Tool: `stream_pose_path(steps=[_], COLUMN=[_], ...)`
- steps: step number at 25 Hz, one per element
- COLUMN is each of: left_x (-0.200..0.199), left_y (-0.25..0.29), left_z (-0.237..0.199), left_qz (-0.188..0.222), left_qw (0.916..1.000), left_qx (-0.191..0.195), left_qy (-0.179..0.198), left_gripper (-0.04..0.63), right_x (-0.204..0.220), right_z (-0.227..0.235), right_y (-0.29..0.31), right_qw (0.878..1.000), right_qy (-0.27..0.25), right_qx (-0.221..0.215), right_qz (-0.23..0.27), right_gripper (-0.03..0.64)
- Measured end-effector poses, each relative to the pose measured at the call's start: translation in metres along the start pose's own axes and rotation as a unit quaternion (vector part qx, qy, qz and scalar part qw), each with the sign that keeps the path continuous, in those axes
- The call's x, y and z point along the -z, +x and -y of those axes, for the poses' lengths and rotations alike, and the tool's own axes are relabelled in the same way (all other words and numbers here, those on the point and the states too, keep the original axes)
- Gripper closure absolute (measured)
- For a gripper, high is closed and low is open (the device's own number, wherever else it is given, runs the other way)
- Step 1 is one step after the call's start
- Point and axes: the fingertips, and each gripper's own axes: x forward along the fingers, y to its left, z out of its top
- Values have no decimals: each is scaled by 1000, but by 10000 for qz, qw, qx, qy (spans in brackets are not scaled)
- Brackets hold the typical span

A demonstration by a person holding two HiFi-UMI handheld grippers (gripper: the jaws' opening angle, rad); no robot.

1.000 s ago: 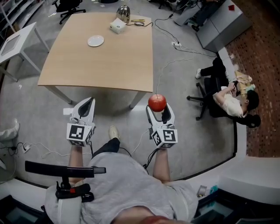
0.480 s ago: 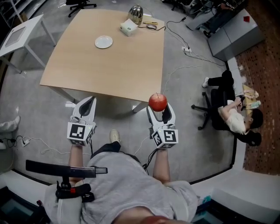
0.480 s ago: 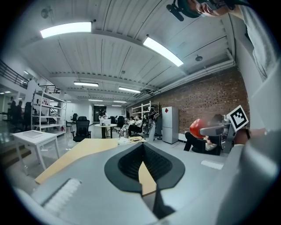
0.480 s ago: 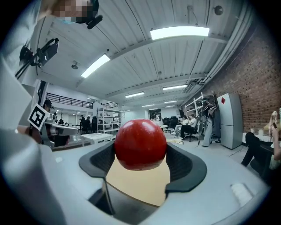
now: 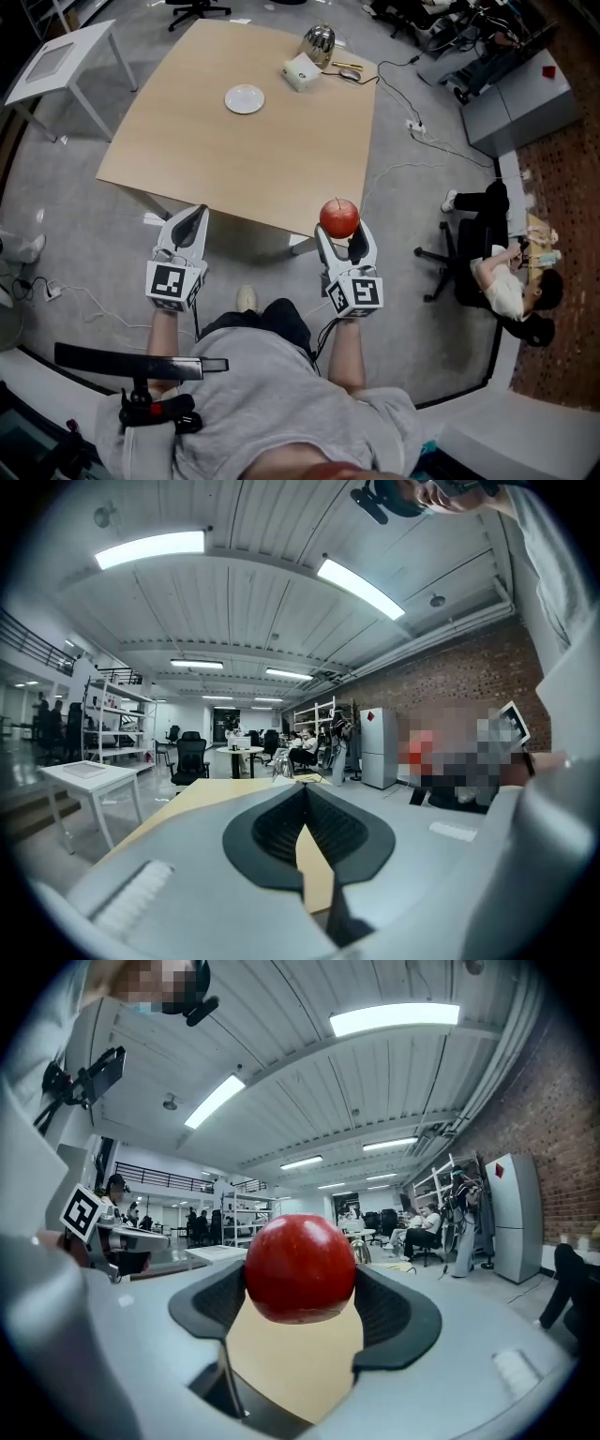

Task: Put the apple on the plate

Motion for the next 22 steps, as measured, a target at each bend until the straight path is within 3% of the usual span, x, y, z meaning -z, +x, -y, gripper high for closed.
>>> stream_pose_path(steps=[22], left_x=[36], left_y=[34], left_z=[-91], left_qz=[-92], left_qw=[9935], left_qx=[-1115], left_qy=[-216], left_gripper=[575], right_x=[17], right_z=[-21], right_y=[159], right_qw=[9929], right_qy=[-162], right_qx=[-1174], right_qz=[-128], right_gripper=[249])
